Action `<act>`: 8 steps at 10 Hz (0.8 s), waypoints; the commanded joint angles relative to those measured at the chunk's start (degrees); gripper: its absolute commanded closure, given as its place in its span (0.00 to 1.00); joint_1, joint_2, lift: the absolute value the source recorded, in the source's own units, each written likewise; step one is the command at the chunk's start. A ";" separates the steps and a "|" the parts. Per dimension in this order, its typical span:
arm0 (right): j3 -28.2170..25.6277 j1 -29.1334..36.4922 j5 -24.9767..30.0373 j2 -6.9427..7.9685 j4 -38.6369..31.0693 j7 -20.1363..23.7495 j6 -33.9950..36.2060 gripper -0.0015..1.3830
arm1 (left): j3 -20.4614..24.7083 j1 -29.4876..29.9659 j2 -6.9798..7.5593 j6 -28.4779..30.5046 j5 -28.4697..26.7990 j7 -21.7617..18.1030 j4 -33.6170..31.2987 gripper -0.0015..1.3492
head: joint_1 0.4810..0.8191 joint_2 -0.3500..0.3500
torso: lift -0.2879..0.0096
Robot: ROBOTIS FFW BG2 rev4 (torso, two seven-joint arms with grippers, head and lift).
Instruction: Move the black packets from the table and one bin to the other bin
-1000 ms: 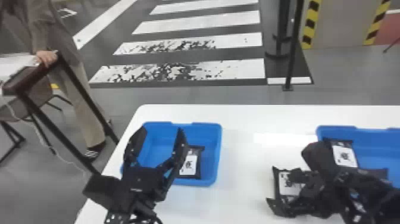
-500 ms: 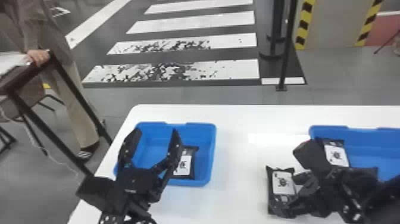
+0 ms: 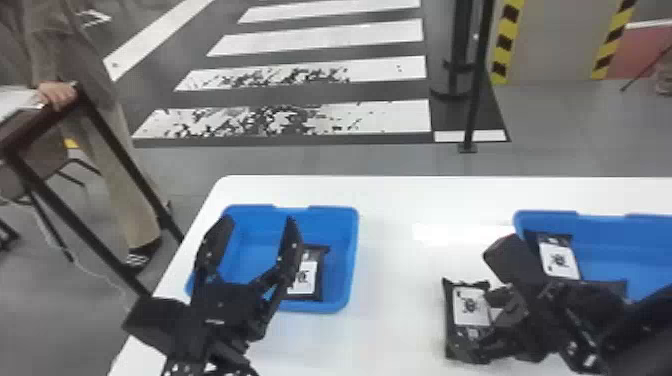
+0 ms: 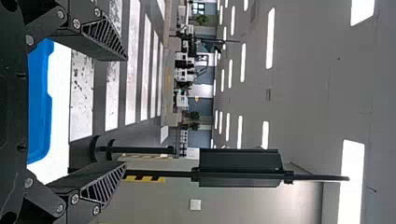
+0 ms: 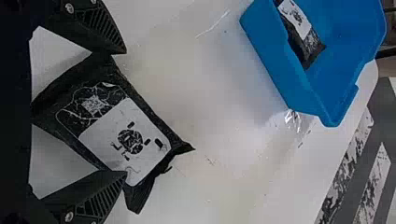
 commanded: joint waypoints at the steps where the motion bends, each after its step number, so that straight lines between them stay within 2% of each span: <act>1: 0.02 -0.11 0.05 0.00 0.92 -0.16 -0.74 0.07 | 0.00 -0.09 -0.15 -0.01 0.44 -0.01 0.21 0.19 | 0.63 0.80 | 0.60; 3: 0.02 -0.54 -0.63 0.00 2.88 -0.34 -1.44 0.10 | -0.11 -0.09 -0.15 -0.01 0.44 -0.01 0.21 0.19 | 0.63 0.79 | 0.60; 4: -0.10 -0.68 -0.63 0.00 2.88 -0.34 -1.44 0.23 | -0.11 -0.09 -0.15 -0.15 0.44 -0.01 0.21 0.19 | 0.63 0.78 | 0.60; 5: 0.02 -0.68 -0.63 0.00 2.60 -0.51 -1.44 0.53 | -0.11 -0.09 -0.15 -0.15 0.44 -0.01 0.35 0.19 | 0.63 0.78 | 0.60; 7: -0.10 -0.40 -1.09 0.00 1.62 -1.04 -1.44 0.75 | 0.00 0.05 -0.15 -0.15 0.55 -0.01 0.35 0.19 | 0.63 0.78 | 0.60; 8: -0.10 -0.25 -1.66 0.00 1.62 -1.39 -1.44 0.80 | 0.00 0.05 -0.15 -0.15 0.55 -0.01 0.35 0.19 | 0.63 0.79 | 0.60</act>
